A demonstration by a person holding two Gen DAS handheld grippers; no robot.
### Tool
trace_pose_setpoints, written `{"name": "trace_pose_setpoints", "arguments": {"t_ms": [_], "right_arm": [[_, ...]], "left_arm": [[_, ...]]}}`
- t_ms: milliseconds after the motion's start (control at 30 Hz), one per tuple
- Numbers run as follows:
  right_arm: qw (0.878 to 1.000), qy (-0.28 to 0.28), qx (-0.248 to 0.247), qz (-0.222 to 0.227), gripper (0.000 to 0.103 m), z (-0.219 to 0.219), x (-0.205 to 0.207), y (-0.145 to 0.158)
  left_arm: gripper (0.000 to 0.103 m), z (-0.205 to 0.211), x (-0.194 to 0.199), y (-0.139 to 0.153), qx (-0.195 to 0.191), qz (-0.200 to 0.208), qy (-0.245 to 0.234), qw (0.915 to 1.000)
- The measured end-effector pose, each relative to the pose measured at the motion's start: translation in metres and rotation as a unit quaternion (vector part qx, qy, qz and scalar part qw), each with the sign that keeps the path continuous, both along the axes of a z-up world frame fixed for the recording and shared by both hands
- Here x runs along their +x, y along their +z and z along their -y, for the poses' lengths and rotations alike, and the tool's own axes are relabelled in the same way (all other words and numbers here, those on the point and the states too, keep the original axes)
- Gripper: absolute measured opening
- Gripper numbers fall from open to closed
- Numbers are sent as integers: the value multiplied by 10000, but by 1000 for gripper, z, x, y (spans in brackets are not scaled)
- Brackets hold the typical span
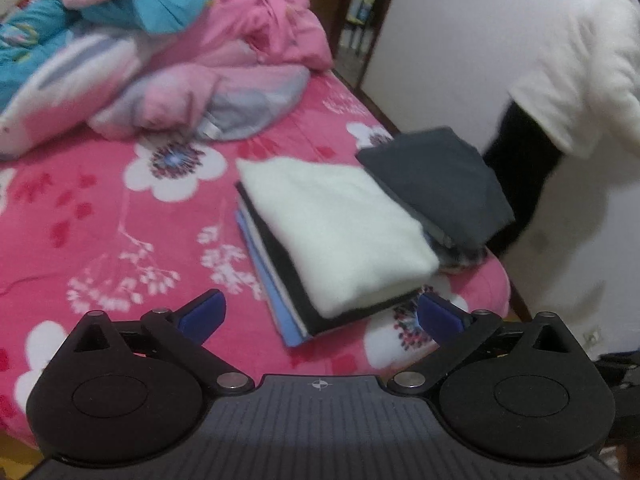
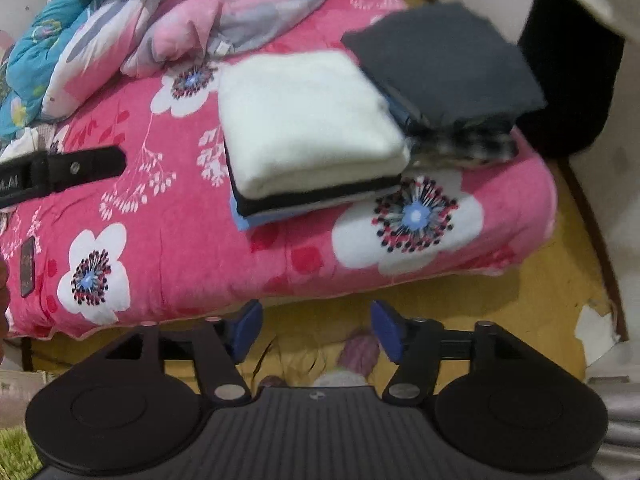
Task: Fold clothes
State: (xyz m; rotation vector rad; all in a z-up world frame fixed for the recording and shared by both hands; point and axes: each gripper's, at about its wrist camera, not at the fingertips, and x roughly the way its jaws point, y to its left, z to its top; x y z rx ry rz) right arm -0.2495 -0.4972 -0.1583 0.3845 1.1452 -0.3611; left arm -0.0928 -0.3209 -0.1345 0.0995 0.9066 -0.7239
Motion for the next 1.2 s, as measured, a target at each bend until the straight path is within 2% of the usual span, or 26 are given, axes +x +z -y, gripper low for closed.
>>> {"name": "trace_pose_setpoints", "arguments": {"t_ms": [133, 267, 533, 767, 900, 1033, 1200], "right_arm": [[9993, -77, -160, 317, 87, 0, 1, 23], [9978, -28, -309, 588, 96, -1, 3, 41], [9931, 106, -645, 973, 103, 10, -8, 62], [9810, 701, -1101, 1432, 103, 19, -12, 102], [9753, 957, -1259, 1540, 103, 14, -9, 121], [9829, 869, -1158, 1140, 103, 11, -5, 117], [9923, 581, -840, 702, 103, 14, 0, 103]], "left_arm": [[103, 0, -11, 19, 69, 375, 103, 9992], [103, 8, -24, 34, 205, 702, 261, 9970], [103, 23, -48, 63, 477, 1354, 575, 9880], [103, 33, -50, 91, 366, 1263, 1091, 9853], [103, 36, -55, 100, 262, 1197, 1359, 9831], [103, 35, -61, 89, 346, 915, 1482, 9841], [103, 39, -60, 73, 698, 438, 1561, 9843]]}}
